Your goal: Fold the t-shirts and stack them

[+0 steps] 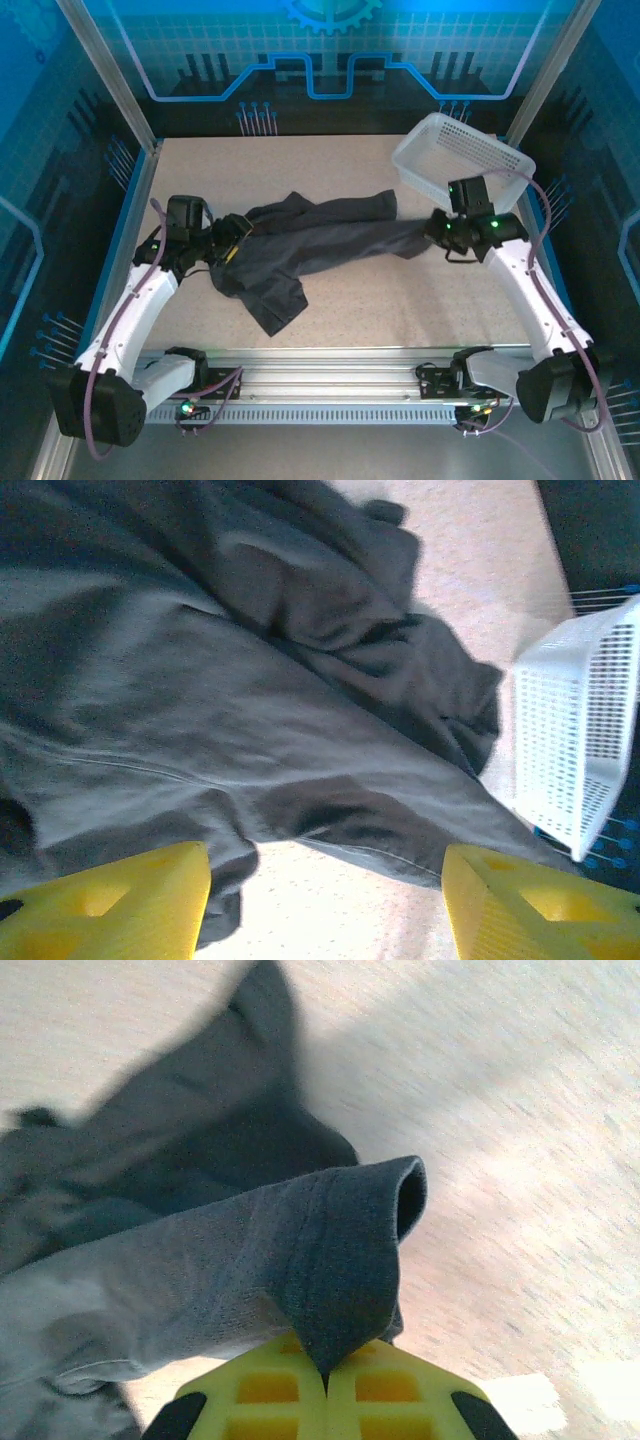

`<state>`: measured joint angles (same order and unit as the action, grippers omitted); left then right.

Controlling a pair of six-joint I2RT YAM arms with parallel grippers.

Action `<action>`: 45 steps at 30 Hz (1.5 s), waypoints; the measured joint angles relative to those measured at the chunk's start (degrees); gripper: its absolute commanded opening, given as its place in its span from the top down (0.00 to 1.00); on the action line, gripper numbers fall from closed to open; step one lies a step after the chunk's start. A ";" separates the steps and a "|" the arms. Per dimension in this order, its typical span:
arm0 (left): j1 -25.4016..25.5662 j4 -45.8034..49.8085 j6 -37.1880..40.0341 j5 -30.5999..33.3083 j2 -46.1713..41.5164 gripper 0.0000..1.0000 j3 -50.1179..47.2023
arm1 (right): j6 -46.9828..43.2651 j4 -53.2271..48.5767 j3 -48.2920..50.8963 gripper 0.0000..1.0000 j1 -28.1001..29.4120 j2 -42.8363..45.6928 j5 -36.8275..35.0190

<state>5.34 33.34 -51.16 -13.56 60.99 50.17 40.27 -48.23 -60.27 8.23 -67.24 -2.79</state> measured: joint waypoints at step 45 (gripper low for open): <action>-1.40 -8.98 -1.46 -1.29 25.22 1.00 14.93 | -2.25 -0.07 -15.37 1.00 -5.68 -12.33 1.29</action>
<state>3.95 24.36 -52.62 -14.85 86.21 65.10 38.02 -48.29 -75.64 2.55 -79.57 -1.50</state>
